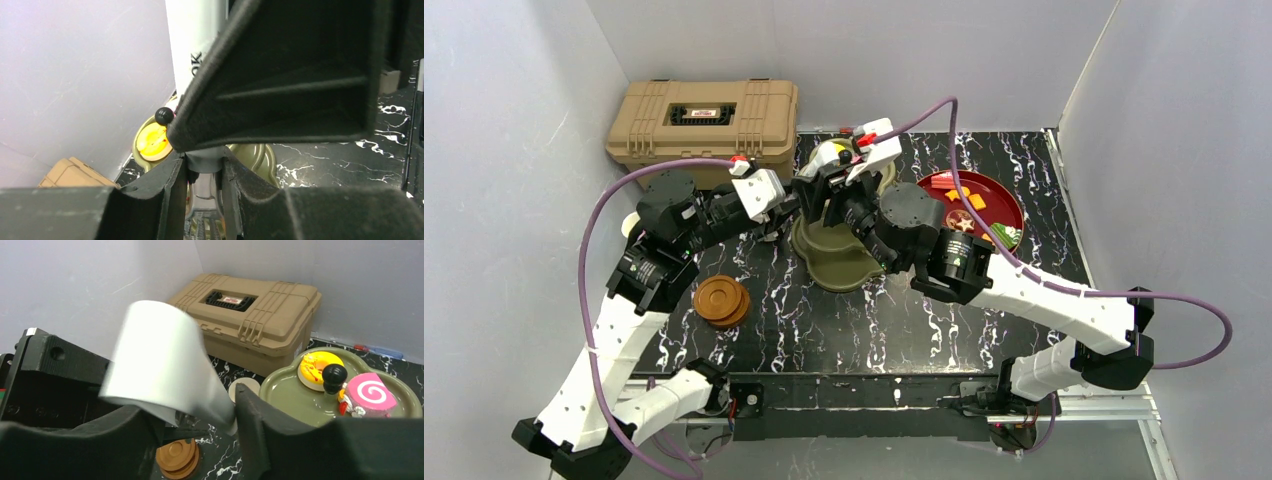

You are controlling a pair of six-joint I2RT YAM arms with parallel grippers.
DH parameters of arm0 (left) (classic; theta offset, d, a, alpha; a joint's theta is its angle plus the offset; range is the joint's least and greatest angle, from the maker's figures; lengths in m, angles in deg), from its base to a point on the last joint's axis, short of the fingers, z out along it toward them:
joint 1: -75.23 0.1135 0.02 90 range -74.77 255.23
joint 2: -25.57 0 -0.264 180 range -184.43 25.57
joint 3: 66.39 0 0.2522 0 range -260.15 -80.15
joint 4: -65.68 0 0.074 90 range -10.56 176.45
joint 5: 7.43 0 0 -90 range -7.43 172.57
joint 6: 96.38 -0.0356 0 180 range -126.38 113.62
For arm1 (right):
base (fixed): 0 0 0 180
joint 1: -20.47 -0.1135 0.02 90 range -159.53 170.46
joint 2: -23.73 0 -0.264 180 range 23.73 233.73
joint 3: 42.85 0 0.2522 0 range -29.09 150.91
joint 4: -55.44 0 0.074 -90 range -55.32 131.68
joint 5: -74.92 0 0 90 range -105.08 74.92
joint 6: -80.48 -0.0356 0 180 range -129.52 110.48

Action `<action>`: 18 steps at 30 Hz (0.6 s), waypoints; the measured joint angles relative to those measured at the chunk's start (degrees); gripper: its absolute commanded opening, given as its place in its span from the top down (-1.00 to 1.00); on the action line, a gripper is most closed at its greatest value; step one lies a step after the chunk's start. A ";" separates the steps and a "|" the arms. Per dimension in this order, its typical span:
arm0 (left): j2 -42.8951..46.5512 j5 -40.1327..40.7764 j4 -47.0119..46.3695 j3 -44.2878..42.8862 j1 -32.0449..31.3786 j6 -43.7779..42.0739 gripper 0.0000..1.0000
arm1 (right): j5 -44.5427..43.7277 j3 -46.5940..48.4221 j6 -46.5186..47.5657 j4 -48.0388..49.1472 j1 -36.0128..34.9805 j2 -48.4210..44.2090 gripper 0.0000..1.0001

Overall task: Serve the afternoon tea
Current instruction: Pick up the clamp from the center of the board.

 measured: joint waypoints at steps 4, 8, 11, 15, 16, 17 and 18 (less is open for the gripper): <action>0.44 0.39 -0.52 0.13 -0.33 -0.15 0.81 | 0.11 0.00 -0.11 1.18 -0.02 0.17 0.37; 0.46 0.81 -0.63 0.20 -0.42 -0.26 0.05 | -0.02 -0.44 0.55 2.03 -0.02 0.22 0.48; 0.48 1.01 -1.22 0.24 -0.42 -0.04 -0.31 | -0.59 -1.66 1.36 3.28 0.17 0.07 0.49; 0.92 -0.96 -1.31 0.24 -0.90 1.62 -0.57 | -0.79 -3.82 2.23 5.14 0.92 0.07 0.48; 1.01 -1.66 -1.31 0.24 -0.94 2.19 -0.59 | -0.79 -4.31 2.54 5.66 1.07 0.07 0.47; 1.05 -2.23 -1.31 0.24 -0.92 2.51 -0.59 | -0.76 -4.63 2.86 6.10 1.07 0.07 0.45; 1.11 -2.67 -1.31 0.31 -0.94 2.84 -0.59 | -0.70 -4.94 3.06 6.51 1.09 0.07 0.45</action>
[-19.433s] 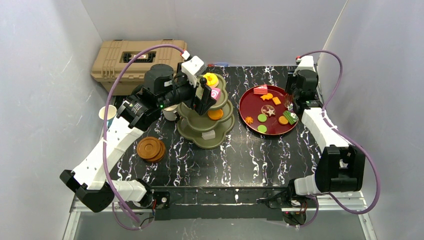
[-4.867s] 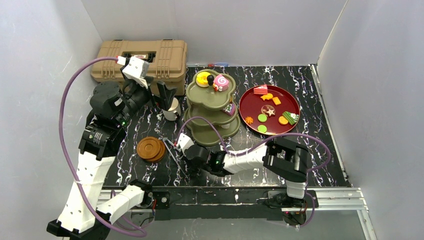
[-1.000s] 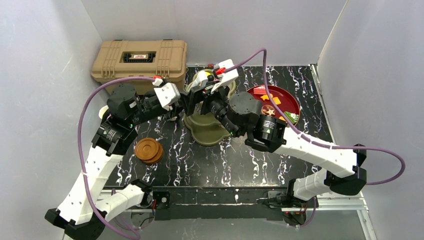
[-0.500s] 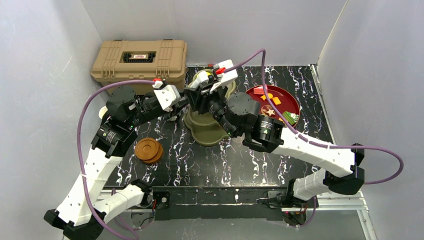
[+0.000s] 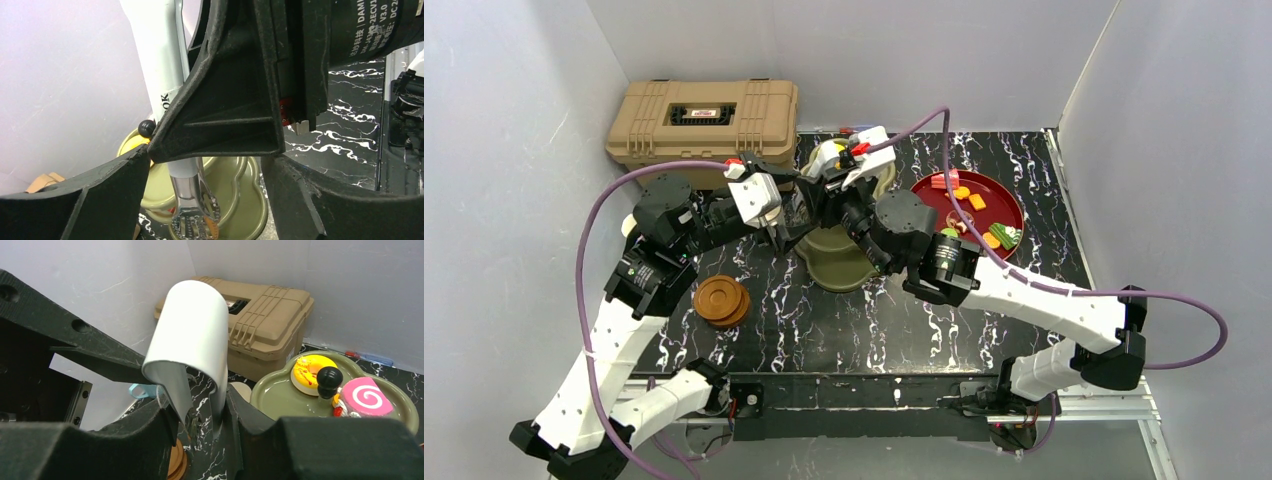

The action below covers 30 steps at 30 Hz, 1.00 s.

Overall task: Serve the afternoon tea
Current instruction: Pick up the clamp from the center of the board.

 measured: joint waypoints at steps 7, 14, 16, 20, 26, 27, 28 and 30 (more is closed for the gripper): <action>0.04 0.57 0.04 2.38 -0.72 -1.20 -0.47 | 1.55 -4.57 0.02 5.27 -0.02 -2.43 0.43; -1.27 5.40 -0.31 3.37 -3.72 -4.11 0.28 | 3.26 -6.14 -1.97 9.27 -0.02 -5.62 0.36; -1.66 6.43 -0.76 3.34 -4.52 -4.55 0.57 | 3.50 -6.25 -2.62 9.81 -0.02 -5.86 0.32; -1.99 11.13 -1.44 3.30 -5.90 -5.35 0.82 | 3.43 -7.34 -2.91 10.19 -0.02 -6.10 0.01; -2.08 14.38 -1.40 3.32 -7.93 -9.31 0.83 | 2.38 -7.82 -5.51 11.15 0.46 -6.43 -0.46; -2.08 14.38 -1.33 3.32 -8.26 -9.68 0.83 | 2.49 -7.82 -6.01 11.30 0.44 -6.43 -0.48; -2.08 14.36 -1.31 3.32 -8.59 -10.01 0.83 | 2.60 -7.82 -6.34 11.37 0.39 -6.43 -0.49; -2.08 14.38 -1.29 3.32 -8.92 -10.21 0.83 | 2.93 -7.72 -7.26 10.93 0.39 -6.43 -0.51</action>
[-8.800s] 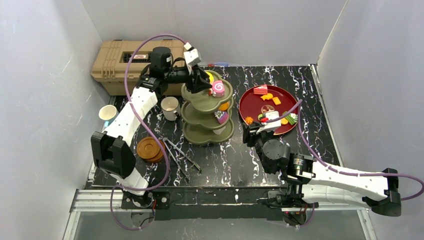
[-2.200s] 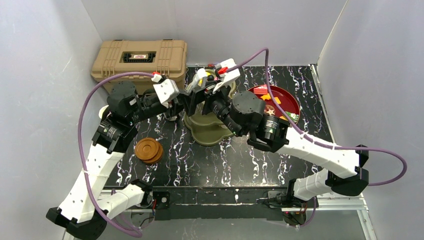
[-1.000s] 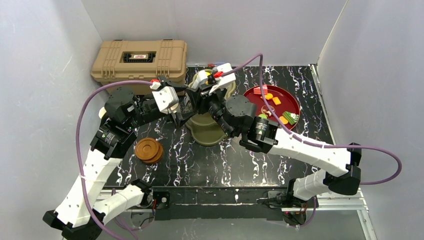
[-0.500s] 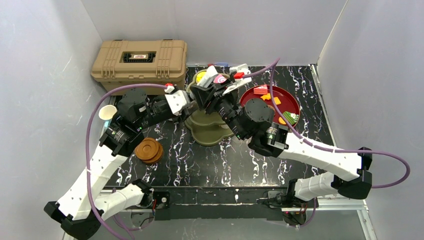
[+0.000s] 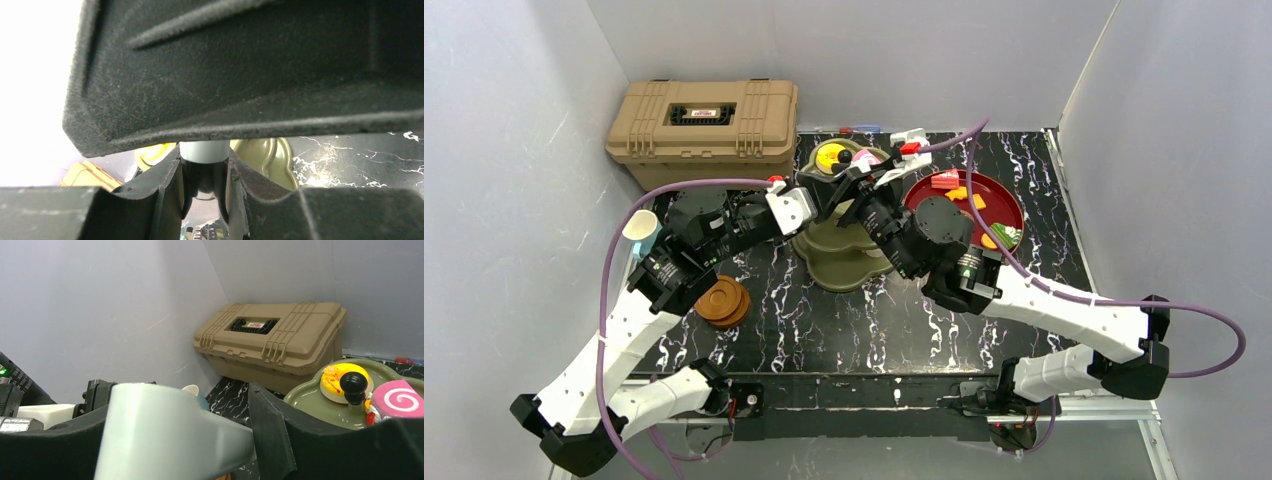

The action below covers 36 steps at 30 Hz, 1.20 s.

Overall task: Serve the afternoon tea
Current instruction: Pick up the clamp from the center of the board.

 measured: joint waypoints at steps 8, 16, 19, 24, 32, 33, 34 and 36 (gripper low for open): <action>-0.04 1.29 0.11 -0.02 -0.07 0.83 0.82 | 1.14 2.80 -3.50 -7.02 1.14 0.20 0.08; -0.94 2.01 1.05 -1.20 -0.11 3.23 -0.62 | 1.36 2.80 -5.60 -12.68 2.75 -1.31 0.54; -1.42 0.61 1.64 -3.26 -0.07 5.20 -0.96 | 0.70 2.80 -3.80 -15.28 2.89 -2.67 0.61; -0.59 -3.30 3.21 -5.68 -0.09 9.22 -0.96 | -3.43 2.49 1.66 -19.80 3.50 -6.86 0.72; 0.02 -5.11 3.28 -5.95 -0.09 13.53 -0.96 | -16.15 -5.68 10.67 -21.86 4.92 -17.73 0.76; -0.02 -5.09 3.28 -5.95 -0.09 13.90 -0.96 | -16.81 -6.86 11.21 -21.88 5.84 -18.18 0.75; -0.09 -5.07 3.28 -5.95 -0.09 14.47 -0.96 | -17.33 -8.20 11.74 -21.92 7.50 -18.29 0.75; -0.31 -4.96 3.41 -6.05 -0.09 15.39 -0.96 | -17.03 -10.14 11.91 -21.99 12.31 -17.16 0.75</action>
